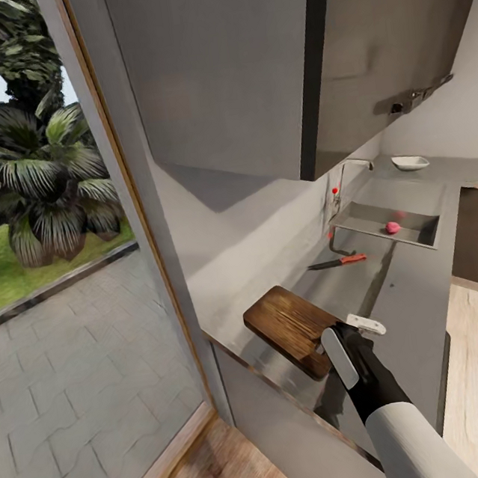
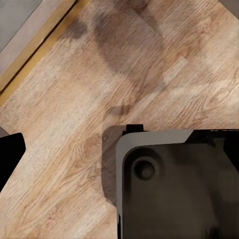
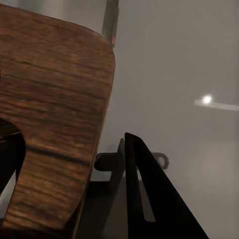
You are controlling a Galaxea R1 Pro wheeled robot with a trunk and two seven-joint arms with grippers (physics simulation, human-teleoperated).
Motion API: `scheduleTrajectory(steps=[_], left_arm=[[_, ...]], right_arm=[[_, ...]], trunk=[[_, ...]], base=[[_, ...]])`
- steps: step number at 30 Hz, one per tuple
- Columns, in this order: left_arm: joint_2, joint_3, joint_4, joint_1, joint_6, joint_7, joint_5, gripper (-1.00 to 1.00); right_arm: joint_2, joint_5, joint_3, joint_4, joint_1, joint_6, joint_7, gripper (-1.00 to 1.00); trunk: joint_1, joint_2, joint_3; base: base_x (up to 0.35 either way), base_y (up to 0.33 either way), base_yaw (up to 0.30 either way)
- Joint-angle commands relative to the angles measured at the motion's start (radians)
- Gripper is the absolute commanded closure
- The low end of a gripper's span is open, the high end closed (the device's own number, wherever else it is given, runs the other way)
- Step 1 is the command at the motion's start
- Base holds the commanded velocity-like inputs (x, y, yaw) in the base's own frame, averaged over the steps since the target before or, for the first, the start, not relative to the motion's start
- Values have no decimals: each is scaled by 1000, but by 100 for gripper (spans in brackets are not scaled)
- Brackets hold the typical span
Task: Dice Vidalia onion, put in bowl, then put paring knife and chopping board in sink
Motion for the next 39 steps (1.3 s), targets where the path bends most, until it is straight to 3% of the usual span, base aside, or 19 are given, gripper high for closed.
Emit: scheduleTrajectory(steps=[1,6,22,24,27,28,39], left_arm=[[0,1,-2,0,-1,0,0,-100],[0,1,-2,0,-1,0,0,-100],[0,1,-2,0,-1,0,0,-100],[0,1,-2,0,-1,0,0,-100],[1,1,-2,0,-2,0,0,-100],[1,1,-2,0,-2,0,0,-100],[1,2,0,0,-3,3,1,-100]], right_arm=[[1,-14,2,42,0,15,-5,100],[1,-13,23,42,0,13,-5,100],[1,-9,36,41,0,11,-6,100],[1,-8,63,41,0,10,-6,100],[1,-6,145,38,0,8,-6,100],[1,-6,153,37,0,8,-5,100],[1,-5,163,31,0,8,0,100]], trunk=[[1,-2,-2],[1,-2,-2],[1,-2,1],[1,-2,3],[1,-2,8],[1,-2,9],[1,-2,26]], base=[[0,0,0],[0,0,0],[0,0,0],[0,0,0],[0,0,0],[0,0,0],[0,0,0]])
